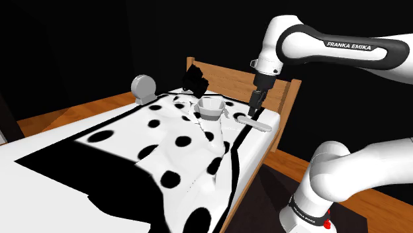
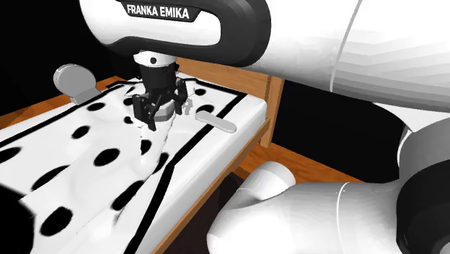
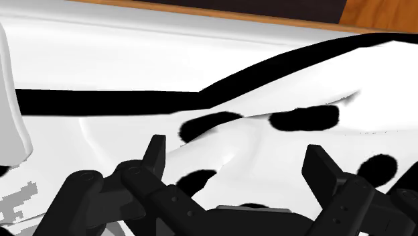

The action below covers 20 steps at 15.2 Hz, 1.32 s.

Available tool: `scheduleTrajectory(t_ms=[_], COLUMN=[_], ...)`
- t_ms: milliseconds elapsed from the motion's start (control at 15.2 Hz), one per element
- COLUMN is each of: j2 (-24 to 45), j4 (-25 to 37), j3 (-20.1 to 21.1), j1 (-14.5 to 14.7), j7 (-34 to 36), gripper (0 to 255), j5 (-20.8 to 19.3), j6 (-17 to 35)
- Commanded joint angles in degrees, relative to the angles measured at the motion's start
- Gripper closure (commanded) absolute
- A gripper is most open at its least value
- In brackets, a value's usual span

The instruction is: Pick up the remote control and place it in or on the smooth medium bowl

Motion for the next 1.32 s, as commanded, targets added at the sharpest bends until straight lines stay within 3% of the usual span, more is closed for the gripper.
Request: scheduleTrajectory(t_ms=[0, 726, 1254], j2=[0.0, 11.2, 24.2], j4=[0.0, -2.1, 1.5], j3=[0.0, -11.9, -20.7], j1=[0.0, -4.5, -5.9], j7=[0.0, -11.1, -19.5], gripper=[0, 0, 0], j5=[0.0, -7.3, -8.8], j6=[0.0, 12.8, 22.3])
